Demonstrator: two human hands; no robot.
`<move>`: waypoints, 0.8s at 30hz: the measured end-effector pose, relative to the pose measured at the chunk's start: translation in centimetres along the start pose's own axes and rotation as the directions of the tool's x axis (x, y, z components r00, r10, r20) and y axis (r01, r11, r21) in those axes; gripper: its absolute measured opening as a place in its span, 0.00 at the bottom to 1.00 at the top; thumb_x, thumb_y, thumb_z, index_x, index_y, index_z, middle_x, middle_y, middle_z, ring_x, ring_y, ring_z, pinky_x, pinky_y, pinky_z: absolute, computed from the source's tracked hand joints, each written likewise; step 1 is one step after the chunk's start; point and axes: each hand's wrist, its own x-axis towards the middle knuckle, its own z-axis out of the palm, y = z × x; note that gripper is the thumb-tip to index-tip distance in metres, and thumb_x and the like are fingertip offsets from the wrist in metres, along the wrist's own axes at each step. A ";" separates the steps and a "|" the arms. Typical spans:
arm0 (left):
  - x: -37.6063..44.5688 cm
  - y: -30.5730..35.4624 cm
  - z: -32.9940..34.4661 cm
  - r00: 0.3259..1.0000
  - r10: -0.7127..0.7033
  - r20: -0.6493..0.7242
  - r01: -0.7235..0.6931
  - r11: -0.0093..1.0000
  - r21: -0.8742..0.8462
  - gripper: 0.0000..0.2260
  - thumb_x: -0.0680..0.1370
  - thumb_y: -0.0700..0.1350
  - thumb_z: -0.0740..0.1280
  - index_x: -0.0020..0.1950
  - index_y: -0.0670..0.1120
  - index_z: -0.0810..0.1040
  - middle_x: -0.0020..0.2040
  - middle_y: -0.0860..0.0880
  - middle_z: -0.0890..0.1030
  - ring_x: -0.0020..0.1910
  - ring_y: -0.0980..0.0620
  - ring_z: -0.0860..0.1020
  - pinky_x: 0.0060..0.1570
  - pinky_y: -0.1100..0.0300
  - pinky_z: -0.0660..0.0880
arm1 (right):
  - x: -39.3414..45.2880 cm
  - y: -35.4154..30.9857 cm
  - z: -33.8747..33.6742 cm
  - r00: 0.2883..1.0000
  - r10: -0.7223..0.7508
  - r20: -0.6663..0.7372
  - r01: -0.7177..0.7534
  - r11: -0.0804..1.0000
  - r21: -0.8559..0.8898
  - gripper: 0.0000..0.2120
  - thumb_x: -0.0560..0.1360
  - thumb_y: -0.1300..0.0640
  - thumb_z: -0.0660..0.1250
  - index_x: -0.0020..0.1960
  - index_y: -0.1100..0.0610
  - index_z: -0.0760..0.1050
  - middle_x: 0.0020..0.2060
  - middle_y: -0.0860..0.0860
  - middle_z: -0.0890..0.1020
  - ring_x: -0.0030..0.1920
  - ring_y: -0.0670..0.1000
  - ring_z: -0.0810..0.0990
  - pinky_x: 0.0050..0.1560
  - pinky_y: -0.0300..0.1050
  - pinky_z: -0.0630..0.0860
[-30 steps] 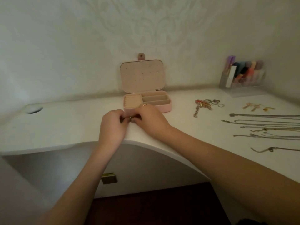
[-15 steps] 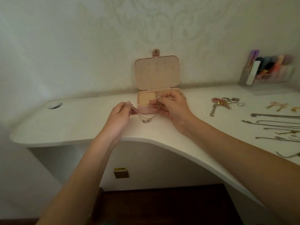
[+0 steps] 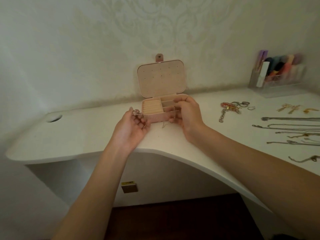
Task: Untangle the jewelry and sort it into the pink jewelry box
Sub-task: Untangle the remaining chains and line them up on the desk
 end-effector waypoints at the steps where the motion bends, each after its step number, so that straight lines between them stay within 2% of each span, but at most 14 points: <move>1: -0.1 0.0 0.0 1.000 -0.005 0.023 0.004 0.999 0.032 0.17 0.82 0.48 0.55 0.34 0.46 0.68 0.29 0.50 0.69 0.31 0.55 0.68 0.35 0.63 0.69 | 0.1 0.1 0.0 1.000 -0.001 0.002 0.001 0.998 -0.061 0.10 0.73 0.71 0.56 0.48 0.59 0.70 0.31 0.57 0.78 0.21 0.50 0.72 0.19 0.35 0.63; 2: -0.2 -0.1 0.1 0.999 -0.018 0.050 0.015 0.998 0.053 0.17 0.82 0.48 0.55 0.35 0.45 0.68 0.29 0.50 0.70 0.30 0.55 0.69 0.32 0.64 0.69 | 0.1 0.3 0.0 1.000 -0.008 0.027 0.012 0.989 -0.150 0.10 0.73 0.69 0.57 0.48 0.58 0.72 0.31 0.55 0.77 0.21 0.48 0.69 0.19 0.34 0.60; 4: -0.4 0.0 0.1 0.994 -0.048 0.094 0.044 0.998 0.046 0.17 0.83 0.48 0.54 0.36 0.45 0.69 0.29 0.50 0.72 0.28 0.56 0.70 0.27 0.66 0.69 | 0.1 0.8 0.4 0.988 -0.045 0.150 0.102 0.914 -0.392 0.06 0.76 0.62 0.61 0.48 0.58 0.77 0.32 0.51 0.76 0.24 0.46 0.68 0.22 0.35 0.61; 7: -0.3 0.0 0.0 0.995 -0.049 0.085 0.045 0.998 0.046 0.17 0.83 0.48 0.54 0.36 0.45 0.68 0.27 0.51 0.72 0.24 0.57 0.69 0.23 0.66 0.67 | -0.1 1.4 0.8 0.937 -0.045 0.347 0.270 0.724 -0.634 0.12 0.76 0.48 0.66 0.45 0.58 0.80 0.32 0.46 0.78 0.30 0.42 0.72 0.33 0.36 0.68; 9: -0.2 -0.1 -0.1 0.997 -0.040 0.065 0.037 0.998 0.056 0.17 0.83 0.49 0.54 0.36 0.46 0.67 0.25 0.53 0.69 0.23 0.58 0.67 0.23 0.66 0.65 | 0.0 1.6 0.6 0.908 -0.029 0.418 0.313 0.709 -0.632 0.09 0.74 0.50 0.69 0.44 0.56 0.80 0.36 0.47 0.81 0.37 0.42 0.76 0.42 0.37 0.71; 11: 0.0 -0.1 -0.3 0.997 -0.034 0.074 0.029 0.998 0.060 0.16 0.83 0.49 0.53 0.36 0.47 0.66 0.23 0.54 0.65 0.23 0.58 0.64 0.24 0.66 0.64 | 0.1 1.6 0.1 0.885 -0.027 0.465 0.334 0.733 -0.593 0.04 0.73 0.56 0.71 0.44 0.57 0.79 0.39 0.49 0.81 0.41 0.44 0.77 0.45 0.37 0.72; 13: 0.0 -0.1 -0.3 0.996 -0.012 0.084 0.007 0.998 0.066 0.15 0.83 0.49 0.54 0.37 0.47 0.68 0.21 0.55 0.63 0.22 0.58 0.63 0.25 0.67 0.63 | 0.1 1.5 -0.3 0.864 -0.020 0.503 0.367 0.710 -0.601 0.03 0.73 0.58 0.71 0.45 0.58 0.80 0.37 0.48 0.80 0.37 0.42 0.75 0.42 0.33 0.71; 15: -0.1 -0.1 -0.3 0.995 0.012 0.102 -0.021 0.996 0.089 0.13 0.83 0.47 0.55 0.41 0.47 0.71 0.20 0.55 0.62 0.21 0.59 0.63 0.25 0.68 0.65 | 0.0 1.3 -0.1 0.854 -0.009 0.520 0.387 0.680 -0.623 0.05 0.74 0.55 0.70 0.46 0.57 0.79 0.34 0.45 0.78 0.32 0.37 0.73 0.35 0.28 0.68; 19: -0.3 0.0 -0.5 0.984 -0.004 0.177 -0.010 0.997 0.080 0.11 0.82 0.46 0.55 0.50 0.45 0.76 0.19 0.55 0.61 0.19 0.58 0.61 0.24 0.68 0.63 | -0.1 1.2 -0.1 0.849 -0.039 0.527 0.415 0.667 -0.619 0.05 0.75 0.52 0.69 0.42 0.51 0.76 0.29 0.43 0.75 0.28 0.39 0.70 0.30 0.32 0.66; 22: -0.6 0.2 -0.6 0.977 -0.035 0.212 0.015 0.995 0.098 0.10 0.81 0.46 0.56 0.55 0.46 0.76 0.19 0.55 0.59 0.17 0.58 0.58 0.22 0.69 0.58 | -0.1 0.9 -0.5 0.889 -0.068 0.454 0.331 0.780 -0.531 0.08 0.76 0.57 0.68 0.38 0.53 0.76 0.23 0.41 0.73 0.24 0.40 0.68 0.27 0.34 0.65; 24: -0.9 0.3 -0.3 0.979 -0.043 0.197 0.016 0.990 0.138 0.10 0.79 0.47 0.60 0.56 0.47 0.77 0.20 0.56 0.58 0.16 0.58 0.57 0.20 0.69 0.56 | -0.1 -0.1 -0.5 0.937 -0.046 0.348 0.186 0.906 -0.381 0.08 0.77 0.59 0.64 0.39 0.55 0.76 0.29 0.45 0.78 0.30 0.42 0.74 0.35 0.37 0.68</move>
